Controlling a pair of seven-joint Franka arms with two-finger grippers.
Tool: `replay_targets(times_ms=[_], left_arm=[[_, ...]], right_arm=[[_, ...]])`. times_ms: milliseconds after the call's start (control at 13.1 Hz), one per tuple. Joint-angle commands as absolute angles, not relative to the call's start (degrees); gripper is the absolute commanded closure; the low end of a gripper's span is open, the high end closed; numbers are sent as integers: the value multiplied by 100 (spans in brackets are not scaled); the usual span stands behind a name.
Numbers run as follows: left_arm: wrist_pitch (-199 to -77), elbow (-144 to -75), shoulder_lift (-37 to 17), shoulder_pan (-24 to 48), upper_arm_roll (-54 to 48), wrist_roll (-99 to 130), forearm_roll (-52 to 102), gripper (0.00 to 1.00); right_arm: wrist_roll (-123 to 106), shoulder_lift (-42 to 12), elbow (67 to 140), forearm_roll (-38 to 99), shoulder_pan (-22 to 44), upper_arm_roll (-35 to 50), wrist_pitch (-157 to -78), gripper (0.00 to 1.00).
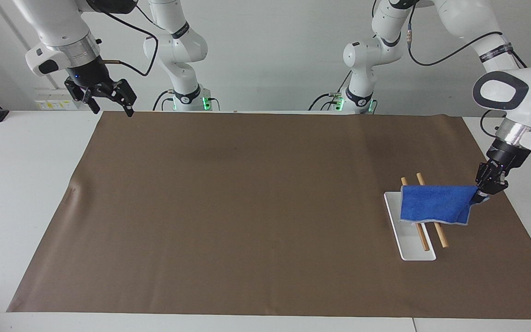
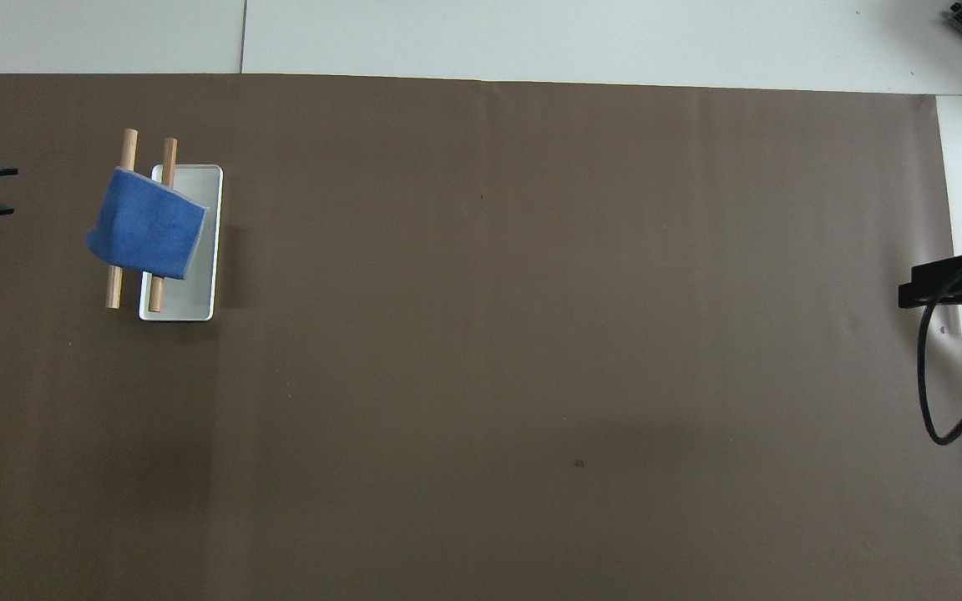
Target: Right arm passes towel to left arm to hang
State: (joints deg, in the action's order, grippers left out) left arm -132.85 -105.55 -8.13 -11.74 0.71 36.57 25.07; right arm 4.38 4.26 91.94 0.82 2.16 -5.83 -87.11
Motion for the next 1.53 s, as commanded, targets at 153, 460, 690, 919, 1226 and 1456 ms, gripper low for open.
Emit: replay_targets(times_ms=[153, 460, 690, 919, 1226, 1456], left_arm=[[-13114, -10556, -747, -1204, 53, 3560, 2514, 0], [-12666, -10564, -396, -1099, 44, 3604, 2514, 0], [-12140, -10564, -98, -862, 18, 3604, 2505, 0], [-11541, -10564, 254, -493, -9, 3621, 2496, 0], [-10706, -10573, 369, 60, -9, 3621, 2496, 0], [-10670, -10652, 430, 368, -9, 3542, 2409, 0]], right_arm=[[316, 571, 9422, 79, 202, -562, -8727, 0], [343, 606, 9501, 79, 202, -562, -8762, 0], [334, 633, 9562, 79, 193, -563, -8789, 0], [395, 624, 9536, 70, 202, -554, -8824, 0], [737, 598, 9501, 79, 202, -536, -8921, 0], [738, 326, 9106, 61, 202, -527, -9000, 0]])
